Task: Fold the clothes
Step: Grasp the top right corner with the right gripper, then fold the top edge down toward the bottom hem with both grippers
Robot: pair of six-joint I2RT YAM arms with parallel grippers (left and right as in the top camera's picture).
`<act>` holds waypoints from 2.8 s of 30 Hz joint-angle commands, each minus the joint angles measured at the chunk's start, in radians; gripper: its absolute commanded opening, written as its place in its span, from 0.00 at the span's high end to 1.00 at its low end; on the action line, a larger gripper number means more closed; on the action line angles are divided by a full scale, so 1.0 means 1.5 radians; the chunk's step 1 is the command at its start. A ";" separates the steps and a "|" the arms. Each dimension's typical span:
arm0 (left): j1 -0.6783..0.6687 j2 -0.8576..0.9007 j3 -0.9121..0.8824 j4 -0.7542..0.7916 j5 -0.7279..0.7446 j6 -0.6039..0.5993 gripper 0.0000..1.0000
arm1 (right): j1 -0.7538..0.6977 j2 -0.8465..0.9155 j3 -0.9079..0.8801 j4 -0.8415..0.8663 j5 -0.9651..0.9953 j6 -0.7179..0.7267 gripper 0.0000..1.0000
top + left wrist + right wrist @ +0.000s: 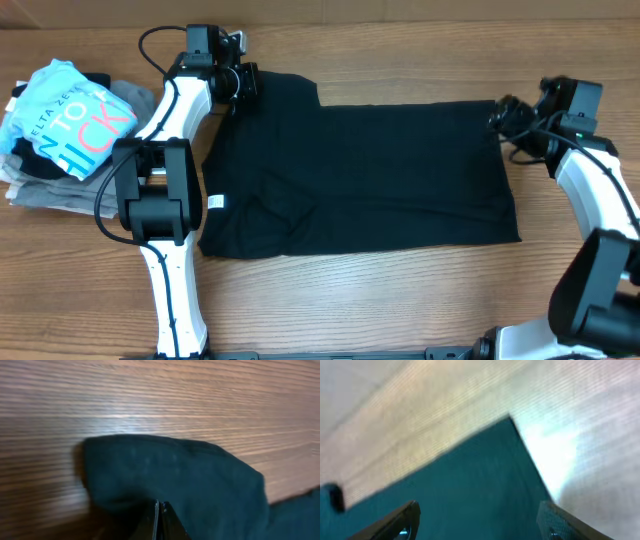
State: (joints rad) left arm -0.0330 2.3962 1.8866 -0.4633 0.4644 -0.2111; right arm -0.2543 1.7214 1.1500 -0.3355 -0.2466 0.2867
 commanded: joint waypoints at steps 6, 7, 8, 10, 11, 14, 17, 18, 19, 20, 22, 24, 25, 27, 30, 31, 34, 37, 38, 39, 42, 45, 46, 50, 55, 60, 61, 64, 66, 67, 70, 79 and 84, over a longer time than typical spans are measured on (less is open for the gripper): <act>-0.003 -0.042 0.018 -0.082 0.070 -0.032 0.96 | 0.020 0.144 0.015 0.252 0.030 -0.005 0.23; -0.003 -0.042 0.017 -0.089 0.070 -0.035 0.96 | 0.024 0.170 0.025 0.262 0.033 -0.005 0.24; -0.003 -0.042 0.017 -0.095 0.070 -0.034 0.96 | 0.027 0.195 0.041 0.261 0.034 -0.005 0.25; -0.004 -0.042 0.017 -0.112 0.070 -0.034 0.96 | 0.035 0.254 0.101 0.232 0.041 -0.008 0.26; -0.004 -0.042 0.017 -0.113 0.070 -0.034 0.96 | 0.037 0.271 0.126 0.213 0.053 -0.009 0.26; -0.004 -0.042 0.017 -0.112 0.068 -0.034 0.96 | 0.042 0.314 0.199 0.151 0.101 -0.031 0.27; -0.004 -0.042 0.017 -0.112 0.068 -0.034 0.96 | 0.042 0.321 0.209 0.138 0.116 -0.035 0.34; -0.004 -0.042 0.017 -0.111 0.068 -0.034 0.96 | 0.042 0.321 0.209 0.132 0.119 -0.035 0.40; -0.004 -0.042 0.017 -0.109 0.068 -0.034 0.96 | 0.042 0.321 0.209 0.125 0.120 -0.035 0.53; -0.004 -0.041 0.017 -0.109 0.068 -0.034 0.96 | 0.042 0.321 0.209 0.116 0.120 -0.035 0.67; -0.004 -0.042 0.017 -0.109 0.068 -0.034 0.96 | 0.042 0.321 0.209 0.104 0.120 -0.035 0.81; -0.004 -0.042 0.017 -0.110 0.068 -0.034 0.96 | 0.042 0.321 0.209 0.095 0.120 -0.035 0.61; -0.003 -0.042 0.017 -0.109 0.068 -0.034 0.96 | 0.042 0.321 0.209 0.095 0.122 -0.035 0.53; -0.003 -0.042 0.017 -0.110 0.068 -0.034 0.96 | 0.042 0.322 0.209 0.095 0.125 -0.035 0.48; -0.003 -0.042 0.017 -0.110 0.068 -0.034 0.96 | 0.042 0.330 0.209 0.096 0.124 -0.035 0.47; -0.003 -0.042 0.017 -0.109 0.068 -0.034 0.96 | 0.042 0.335 0.209 0.095 0.124 -0.035 0.48; -0.003 -0.042 0.017 -0.109 0.067 -0.034 0.96 | 0.046 0.345 0.206 0.086 0.124 -0.035 0.65; -0.003 -0.042 0.017 -0.110 0.067 -0.034 0.96 | 0.046 0.345 0.206 0.084 0.124 -0.035 0.96; -0.003 -0.042 0.017 -0.110 0.068 -0.034 0.96 | 0.046 0.345 0.206 0.081 0.124 -0.034 0.96; -0.003 -0.042 0.017 -0.110 0.068 -0.034 0.96 | 0.046 0.345 0.206 0.077 0.124 -0.034 0.96; 0.002 -0.051 0.017 -0.110 0.070 -0.034 0.96 | 0.039 0.338 0.210 0.051 0.124 -0.029 0.96; 0.015 -0.084 0.018 -0.127 0.075 -0.034 0.96 | 0.027 0.305 0.216 0.020 0.127 0.001 0.96; 0.018 -0.096 0.018 -0.139 0.075 -0.034 0.96 | 0.021 0.283 0.217 0.003 0.127 0.004 0.96; 0.023 -0.147 0.017 -0.220 0.072 -0.020 0.96 | 0.004 0.207 0.217 -0.102 0.127 0.004 0.96; 0.028 -0.164 0.017 -0.344 0.067 -0.018 0.96 | -0.011 0.151 0.217 -0.246 0.127 0.004 0.96; 0.047 -0.164 0.017 -0.492 0.068 0.010 0.96 | -0.044 0.128 0.217 -0.405 0.146 0.020 0.96; 0.049 -0.164 0.017 -0.509 0.069 0.018 0.96 | -0.052 0.128 0.217 -0.428 0.147 0.019 0.96; 0.053 -0.164 0.017 -0.582 0.071 0.053 0.96 | -0.068 0.128 0.217 -0.471 0.149 0.019 0.96; 0.053 -0.164 0.017 -0.617 0.070 0.080 0.96 | -0.071 0.128 0.217 -0.489 0.150 0.019 0.96; 0.053 -0.164 0.017 -0.635 0.070 0.095 0.96 | -0.071 0.128 0.217 -0.498 0.150 0.019 0.96; 0.053 -0.164 0.017 -0.683 0.070 0.135 0.96 | -0.071 0.128 0.217 -0.523 0.149 0.019 0.96; 0.052 -0.168 0.006 -0.818 0.175 0.306 0.96 | -0.071 0.128 0.253 -0.630 0.102 0.016 0.96; 0.052 -0.183 -0.046 -0.818 0.153 0.314 0.96 | -0.071 0.128 0.261 -0.680 0.159 0.016 0.96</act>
State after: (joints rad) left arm 0.0418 2.1654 1.8713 -1.6840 0.6849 0.2028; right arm -0.3592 1.9362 1.5177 -1.3338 -0.0673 0.3099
